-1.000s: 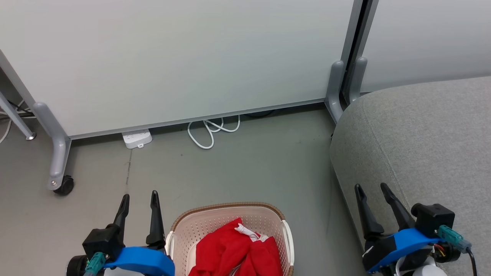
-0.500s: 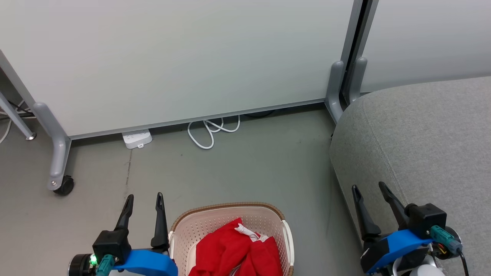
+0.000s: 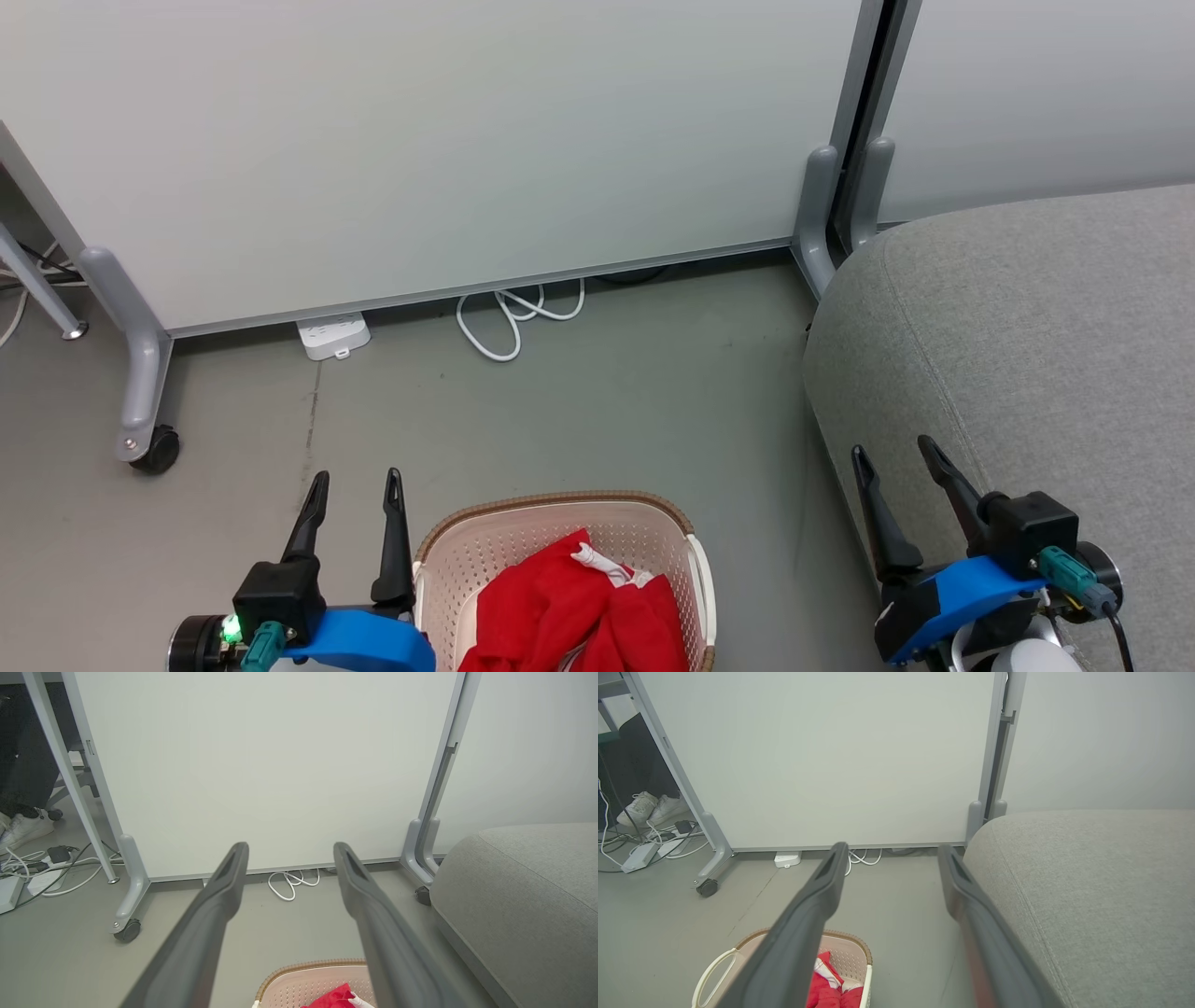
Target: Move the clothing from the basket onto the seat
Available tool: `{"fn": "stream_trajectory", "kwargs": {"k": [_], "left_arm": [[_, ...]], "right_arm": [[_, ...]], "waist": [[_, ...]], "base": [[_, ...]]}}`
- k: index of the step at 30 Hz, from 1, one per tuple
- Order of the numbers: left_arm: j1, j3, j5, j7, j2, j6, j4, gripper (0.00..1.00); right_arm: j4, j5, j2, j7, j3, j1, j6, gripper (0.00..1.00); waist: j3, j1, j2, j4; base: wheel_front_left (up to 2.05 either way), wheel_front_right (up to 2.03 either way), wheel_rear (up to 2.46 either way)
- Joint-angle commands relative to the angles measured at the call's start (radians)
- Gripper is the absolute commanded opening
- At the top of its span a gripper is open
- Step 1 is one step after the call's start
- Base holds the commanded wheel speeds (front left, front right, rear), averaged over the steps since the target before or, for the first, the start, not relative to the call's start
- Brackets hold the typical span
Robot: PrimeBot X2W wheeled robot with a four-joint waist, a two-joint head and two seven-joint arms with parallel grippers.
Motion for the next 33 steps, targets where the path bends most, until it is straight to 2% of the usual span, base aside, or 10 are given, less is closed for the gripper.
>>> {"fn": "stream_trajectory", "kwargs": {"k": [1, 9, 14, 20, 29, 33], "left_arm": [[0.004, -0.001, -0.001, -0.005, -0.002, 0.002, 0.0, 1.0], [0.006, -0.005, -0.045, -0.005, -0.004, -0.018, 0.038, 1.0], [-0.024, -0.022, -0.085, -0.005, -0.004, -0.04, 0.119, 1.0], [-0.106, -0.048, -0.102, 0.002, -0.001, -0.072, 0.26, 1.0], [-0.321, -0.09, -0.086, 0.038, 0.058, -0.107, 0.472, 1.0], [-0.385, -0.104, -0.083, 0.055, 0.075, -0.115, 0.536, 1.0]], "right_arm": [[-0.002, 0.001, -0.006, -0.002, 0.001, -0.004, 0.0, 1.0], [-0.002, 0.008, -0.006, -0.004, 0.016, -0.013, 0.0, 1.0], [-0.018, 0.009, -0.006, 0.003, 0.046, -0.033, 0.0, 1.0], [-0.052, 0.019, -0.006, -0.002, 0.074, -0.087, 0.0, 1.0], [-0.099, 0.039, -0.004, -0.024, 0.116, -0.204, 0.0, 1.0], [-0.109, 0.05, -0.004, -0.039, 0.134, -0.243, 0.0, 1.0]], "waist": [[0.001, 0.0, 0.0, 0.0], [0.017, 0.0, 0.0, -0.016], [0.064, 0.0, 0.0, -0.048], [0.189, 0.0, 0.0, -0.121], [0.458, 0.0, 0.0, -0.234], [0.529, 0.0, 0.0, -0.261]], "base": [[0.0, 0.0, 0.0], [0.0, 0.0, 0.0], [0.0, 0.0, 0.0], [0.0, 0.0, 0.0], [0.0, 0.0, 0.0], [0.0, 0.0, 0.0]]}}
